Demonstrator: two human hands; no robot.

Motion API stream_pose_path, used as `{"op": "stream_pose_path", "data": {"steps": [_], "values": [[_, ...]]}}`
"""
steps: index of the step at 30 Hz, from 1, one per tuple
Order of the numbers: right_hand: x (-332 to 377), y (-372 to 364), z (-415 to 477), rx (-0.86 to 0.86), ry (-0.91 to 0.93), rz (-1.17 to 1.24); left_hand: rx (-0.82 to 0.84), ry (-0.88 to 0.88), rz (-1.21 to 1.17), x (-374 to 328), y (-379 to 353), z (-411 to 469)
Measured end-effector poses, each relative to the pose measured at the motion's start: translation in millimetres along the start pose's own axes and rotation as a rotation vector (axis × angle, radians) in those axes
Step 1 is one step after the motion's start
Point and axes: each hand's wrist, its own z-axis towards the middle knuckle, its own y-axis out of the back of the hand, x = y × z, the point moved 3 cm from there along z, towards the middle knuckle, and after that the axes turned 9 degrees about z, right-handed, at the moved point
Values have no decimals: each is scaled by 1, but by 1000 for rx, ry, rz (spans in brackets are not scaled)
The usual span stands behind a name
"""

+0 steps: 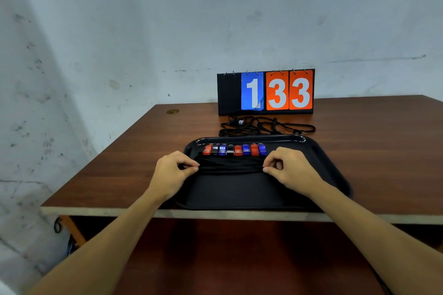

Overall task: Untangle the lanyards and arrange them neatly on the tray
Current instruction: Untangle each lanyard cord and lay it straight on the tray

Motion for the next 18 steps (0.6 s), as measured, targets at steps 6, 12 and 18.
{"op": "stream_pose_path", "data": {"steps": [6,12,18], "values": [[1,1,-3,-23,-1,37,13,-31,67,-1,0,-1],[2,11,-3,-95,-39,54,32,-66,375,-16,9,4],[3,20,-1,-135,-32,55,-16,-84,371,-42,14,15]]}}
